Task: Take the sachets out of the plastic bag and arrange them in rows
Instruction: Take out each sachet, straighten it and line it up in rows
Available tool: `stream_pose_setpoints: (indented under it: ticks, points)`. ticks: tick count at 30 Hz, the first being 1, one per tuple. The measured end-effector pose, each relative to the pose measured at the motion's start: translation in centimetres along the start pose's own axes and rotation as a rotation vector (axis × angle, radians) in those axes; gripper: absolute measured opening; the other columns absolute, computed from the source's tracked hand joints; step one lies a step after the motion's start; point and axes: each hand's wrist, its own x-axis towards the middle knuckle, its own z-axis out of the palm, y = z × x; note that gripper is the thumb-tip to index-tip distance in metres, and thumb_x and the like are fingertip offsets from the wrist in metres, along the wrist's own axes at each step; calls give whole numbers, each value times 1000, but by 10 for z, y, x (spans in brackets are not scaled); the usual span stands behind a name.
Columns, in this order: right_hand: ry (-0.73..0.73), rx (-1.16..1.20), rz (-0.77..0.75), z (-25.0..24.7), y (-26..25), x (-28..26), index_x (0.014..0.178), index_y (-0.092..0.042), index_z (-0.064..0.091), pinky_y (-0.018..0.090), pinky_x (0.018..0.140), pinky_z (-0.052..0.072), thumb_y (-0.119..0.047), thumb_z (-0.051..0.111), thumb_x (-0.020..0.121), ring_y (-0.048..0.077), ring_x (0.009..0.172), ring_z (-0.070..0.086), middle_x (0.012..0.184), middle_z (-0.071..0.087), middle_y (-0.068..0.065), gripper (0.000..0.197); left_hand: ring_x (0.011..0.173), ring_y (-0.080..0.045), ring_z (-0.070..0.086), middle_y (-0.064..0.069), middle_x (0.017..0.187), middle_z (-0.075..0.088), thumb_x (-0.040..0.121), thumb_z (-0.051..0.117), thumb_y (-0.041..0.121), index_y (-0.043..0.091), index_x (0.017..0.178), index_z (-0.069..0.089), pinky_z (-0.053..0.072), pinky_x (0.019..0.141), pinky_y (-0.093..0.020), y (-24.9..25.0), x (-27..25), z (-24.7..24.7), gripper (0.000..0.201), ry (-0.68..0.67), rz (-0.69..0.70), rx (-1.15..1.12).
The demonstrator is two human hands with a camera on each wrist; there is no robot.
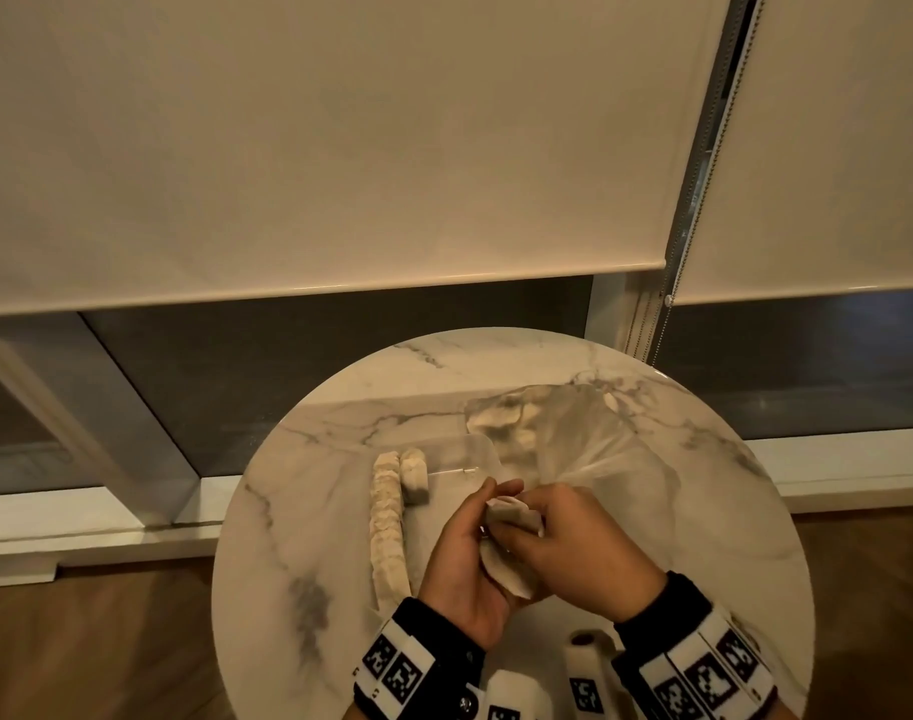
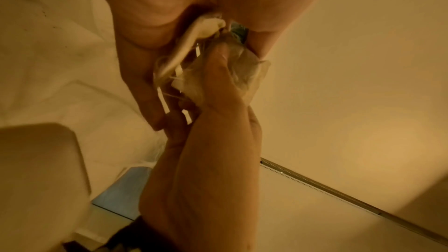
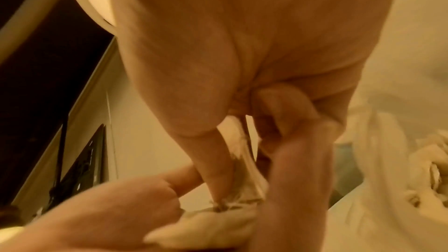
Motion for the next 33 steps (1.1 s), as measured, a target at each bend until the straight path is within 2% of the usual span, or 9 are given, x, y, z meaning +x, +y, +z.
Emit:
stream_pose_setpoints:
  ticks: [4,7,11,15,20,24,26,30,33]
  points:
    - [61,-134,-36,3,3,1,102,-43,69,26,75,52,-52,62,80,2,84,61,88,63,-13,25,76,-24,70,-12,87,71,94,55,37,12,100,69,57,65,-35,0,4,-9,29,22,-4,-34]
    - [127,-66,-19,-1,2,1,104,-35,67,15,68,45,-45,74,81,1,77,58,85,60,-13,27,75,-24,72,-15,94,73,97,54,33,6,110,68,59,64,-32,3,7,-16,33,55,30,-67]
    - [195,-2,-19,0,1,4,92,-32,67,26,62,52,-34,76,84,7,65,61,71,65,-8,12,76,-27,73,-20,97,72,97,54,31,0,110,65,60,61,-34,8,7,-21,35,54,43,-162]
    - [179,24,21,4,0,8,88,-29,70,33,69,56,-29,77,85,6,63,67,65,70,-9,7,84,-31,72,-22,104,70,95,54,31,-1,109,64,56,80,-42,10,6,-26,36,50,62,-199]
    - [123,2,140,-2,-2,11,85,-27,72,22,63,54,-37,82,77,3,64,66,66,71,-7,17,69,-29,70,-17,84,69,94,51,17,3,91,65,54,75,-41,14,5,-29,20,88,123,-213]
    - [53,-6,158,-4,-6,17,71,-21,72,31,62,59,-28,78,82,7,59,66,64,73,-7,14,73,-29,69,-17,83,69,92,50,9,3,85,69,54,79,-43,18,3,-29,22,75,141,-236]
    - [54,23,138,-6,-11,21,72,-20,71,31,64,59,-23,75,84,7,60,66,64,72,-8,13,75,-29,68,-17,82,70,93,50,8,5,77,76,53,83,-46,19,2,-29,31,78,160,-243]
    - [71,180,78,-14,-23,34,76,-15,70,43,66,61,-17,75,86,22,70,69,72,71,5,11,93,-39,64,-24,98,70,95,50,8,2,99,72,45,103,-54,21,1,-33,23,120,177,-238]
    - [47,249,68,-21,-33,47,86,-11,66,46,65,62,-17,69,92,26,76,68,84,68,10,9,97,-45,63,-26,89,71,97,48,5,10,91,71,51,92,-51,28,0,-35,24,160,193,-243]
